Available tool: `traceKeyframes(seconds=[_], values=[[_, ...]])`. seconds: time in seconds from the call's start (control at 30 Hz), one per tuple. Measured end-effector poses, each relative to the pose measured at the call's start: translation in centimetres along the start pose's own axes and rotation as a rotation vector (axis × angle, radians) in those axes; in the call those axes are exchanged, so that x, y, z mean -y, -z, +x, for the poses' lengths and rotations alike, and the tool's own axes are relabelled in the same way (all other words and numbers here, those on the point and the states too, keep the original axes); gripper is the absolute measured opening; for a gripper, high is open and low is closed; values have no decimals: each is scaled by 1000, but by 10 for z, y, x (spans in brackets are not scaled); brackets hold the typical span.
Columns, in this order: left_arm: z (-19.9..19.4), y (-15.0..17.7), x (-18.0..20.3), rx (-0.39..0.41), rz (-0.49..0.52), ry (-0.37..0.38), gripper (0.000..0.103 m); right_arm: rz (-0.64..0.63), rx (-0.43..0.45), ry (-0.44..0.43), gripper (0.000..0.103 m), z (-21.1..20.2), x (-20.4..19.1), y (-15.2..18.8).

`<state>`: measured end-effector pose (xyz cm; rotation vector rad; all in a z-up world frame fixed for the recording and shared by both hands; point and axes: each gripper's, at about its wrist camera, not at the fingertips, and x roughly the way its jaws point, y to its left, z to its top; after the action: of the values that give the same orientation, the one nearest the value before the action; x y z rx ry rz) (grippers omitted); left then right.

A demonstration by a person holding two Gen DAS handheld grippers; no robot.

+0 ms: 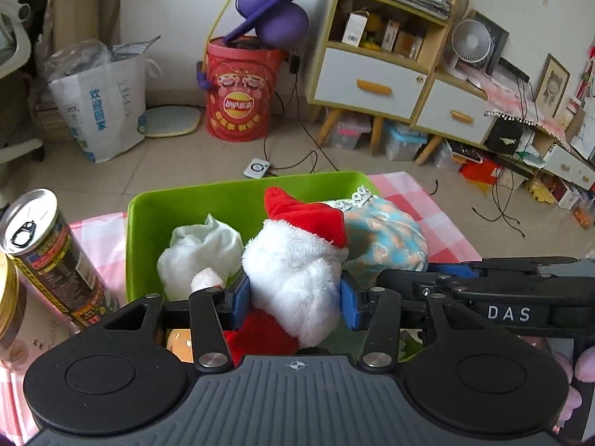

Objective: Organize soft objects
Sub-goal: 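Lift the Santa plush and the doll and carry them over the green bin, then open both tools to drop the Santa plush and doll into the bin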

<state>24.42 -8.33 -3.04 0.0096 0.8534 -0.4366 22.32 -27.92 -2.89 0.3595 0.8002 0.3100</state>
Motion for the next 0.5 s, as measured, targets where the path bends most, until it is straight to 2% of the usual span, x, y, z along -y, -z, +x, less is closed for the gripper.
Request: traceKeyframes(seconds=[0.27, 0.5], values=[[12, 0, -21, -13, -135, 66, 49, 65, 2, -2, 12, 8, 9, 8], [32, -10, -21, -32, -138, 49, 49, 115, 10, -12, 12, 15, 17, 13]])
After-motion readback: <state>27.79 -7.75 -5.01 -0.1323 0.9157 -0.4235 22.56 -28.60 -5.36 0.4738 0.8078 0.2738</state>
